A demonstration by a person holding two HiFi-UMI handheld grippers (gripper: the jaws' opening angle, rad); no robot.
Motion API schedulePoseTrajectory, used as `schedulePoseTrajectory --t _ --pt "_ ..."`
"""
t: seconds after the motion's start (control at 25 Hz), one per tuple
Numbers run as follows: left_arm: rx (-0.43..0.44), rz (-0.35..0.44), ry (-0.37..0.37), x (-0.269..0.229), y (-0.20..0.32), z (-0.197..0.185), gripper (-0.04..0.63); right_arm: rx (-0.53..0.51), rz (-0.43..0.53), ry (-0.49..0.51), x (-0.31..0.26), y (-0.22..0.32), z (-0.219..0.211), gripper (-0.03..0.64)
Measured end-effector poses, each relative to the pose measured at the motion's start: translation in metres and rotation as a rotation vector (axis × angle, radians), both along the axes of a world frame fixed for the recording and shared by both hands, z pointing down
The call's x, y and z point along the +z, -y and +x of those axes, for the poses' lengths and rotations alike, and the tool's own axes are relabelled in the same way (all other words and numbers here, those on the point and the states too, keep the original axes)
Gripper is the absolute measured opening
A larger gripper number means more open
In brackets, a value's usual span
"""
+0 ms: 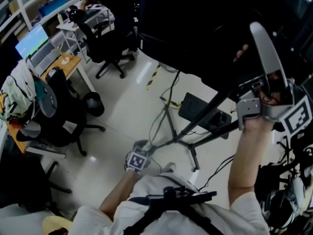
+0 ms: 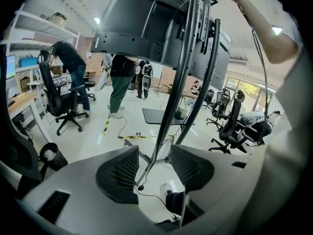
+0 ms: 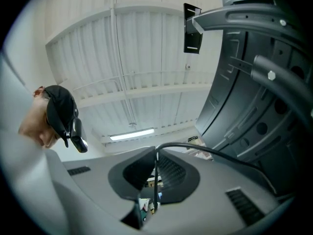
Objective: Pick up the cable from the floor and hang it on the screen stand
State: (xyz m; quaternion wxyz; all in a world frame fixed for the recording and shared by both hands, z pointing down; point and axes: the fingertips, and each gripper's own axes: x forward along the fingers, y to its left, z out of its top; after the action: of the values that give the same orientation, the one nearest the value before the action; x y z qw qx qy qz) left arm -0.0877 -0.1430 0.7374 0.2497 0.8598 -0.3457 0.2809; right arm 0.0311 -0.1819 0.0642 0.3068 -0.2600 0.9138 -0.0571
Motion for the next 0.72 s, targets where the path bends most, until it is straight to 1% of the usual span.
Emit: schedulePoseTrajectory --t 0.28,0.32,0.4,0.48,0.56,0.64,0.68,0.72 --pt "0.019 0.009 -0.008 0.002 0.002 0.02 0.209 0.01 0.001 0.007 -0.006 -0.002 0.011 0.028" --pt "0.022 0.016 -0.011 -0.001 0.003 0.022 0.196 0.013 0.001 0.006 -0.007 -0.002 0.013 0.028" --pt "0.025 0.044 -0.018 -0.005 0.009 0.025 0.072 0.017 0.002 0.004 -0.008 -0.003 0.013 0.028" --pt "0.024 0.072 -0.022 -0.008 0.016 0.029 0.061 0.021 0.001 0.0 -0.009 -0.003 0.014 0.028" --pt "0.026 0.084 -0.026 -0.012 0.024 0.036 0.098 0.023 0.001 -0.001 -0.01 -0.003 0.017 0.028" --pt "0.028 0.089 -0.025 -0.014 0.03 0.043 0.098 0.026 0.0 -0.001 -0.012 -0.002 0.021 0.028" --pt "0.031 0.096 -0.029 -0.017 0.033 0.046 0.084 0.028 0.0 -0.001 -0.013 -0.002 0.023 0.028" --pt "0.035 0.103 -0.035 -0.021 0.034 0.048 0.02 0.032 0.0 0.0 -0.014 -0.001 0.026 0.028"
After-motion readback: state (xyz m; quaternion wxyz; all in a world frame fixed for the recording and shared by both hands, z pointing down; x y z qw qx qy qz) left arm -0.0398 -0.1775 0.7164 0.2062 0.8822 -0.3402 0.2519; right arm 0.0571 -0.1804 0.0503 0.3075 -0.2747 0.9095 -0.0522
